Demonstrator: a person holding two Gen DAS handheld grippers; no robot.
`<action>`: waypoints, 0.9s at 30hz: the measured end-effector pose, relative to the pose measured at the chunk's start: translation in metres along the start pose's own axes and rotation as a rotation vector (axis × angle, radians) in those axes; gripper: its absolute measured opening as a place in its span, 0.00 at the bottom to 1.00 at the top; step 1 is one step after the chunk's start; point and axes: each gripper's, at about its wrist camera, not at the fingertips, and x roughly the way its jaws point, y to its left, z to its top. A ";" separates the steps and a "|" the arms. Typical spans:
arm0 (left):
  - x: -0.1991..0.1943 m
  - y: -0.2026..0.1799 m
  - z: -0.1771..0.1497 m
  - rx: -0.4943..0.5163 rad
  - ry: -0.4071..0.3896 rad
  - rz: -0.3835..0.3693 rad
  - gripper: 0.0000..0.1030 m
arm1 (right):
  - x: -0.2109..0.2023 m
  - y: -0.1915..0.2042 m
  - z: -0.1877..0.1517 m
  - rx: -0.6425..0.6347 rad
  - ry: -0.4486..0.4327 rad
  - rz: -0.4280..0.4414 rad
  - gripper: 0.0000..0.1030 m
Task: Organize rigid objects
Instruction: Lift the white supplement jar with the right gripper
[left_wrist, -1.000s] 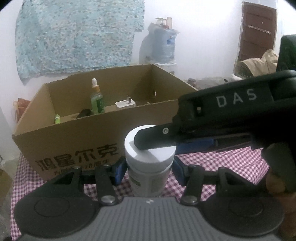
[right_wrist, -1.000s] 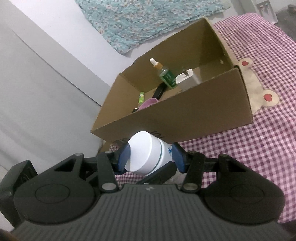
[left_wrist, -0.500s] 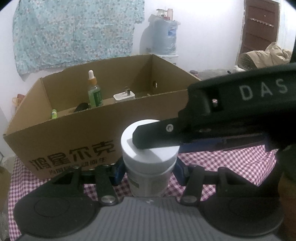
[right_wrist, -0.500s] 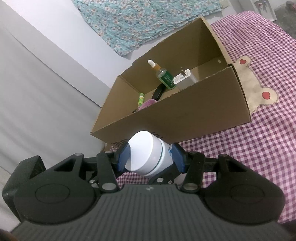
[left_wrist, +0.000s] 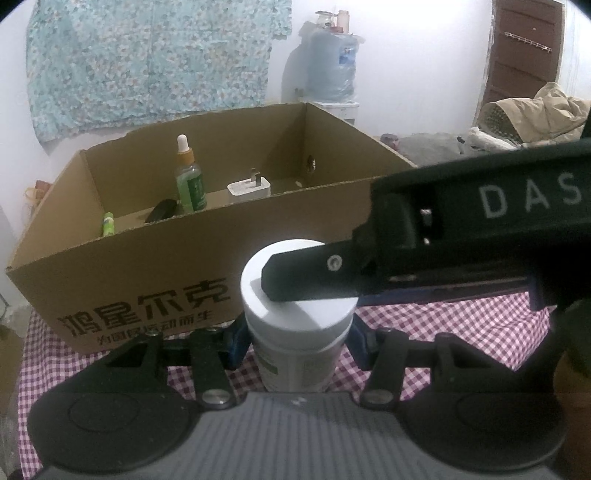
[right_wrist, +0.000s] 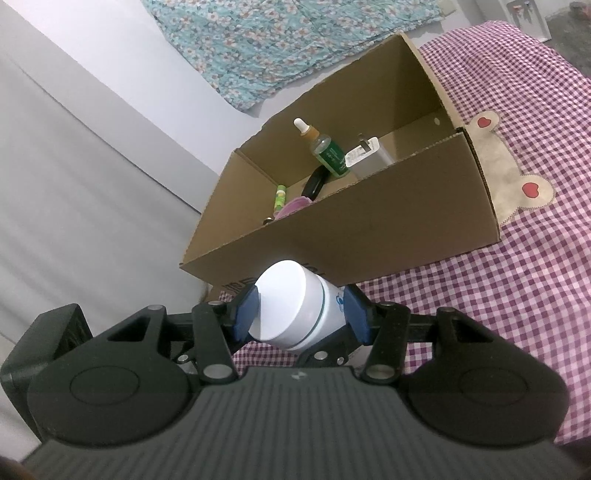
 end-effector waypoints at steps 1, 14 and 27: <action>0.000 0.000 0.000 0.000 0.000 0.000 0.53 | 0.000 0.001 0.000 -0.001 0.001 -0.001 0.50; -0.007 0.001 0.001 -0.004 -0.014 0.006 0.53 | -0.002 0.006 0.000 -0.016 -0.006 0.003 0.50; -0.026 -0.002 0.003 -0.004 -0.054 0.027 0.53 | -0.009 0.021 -0.002 -0.042 -0.026 0.019 0.51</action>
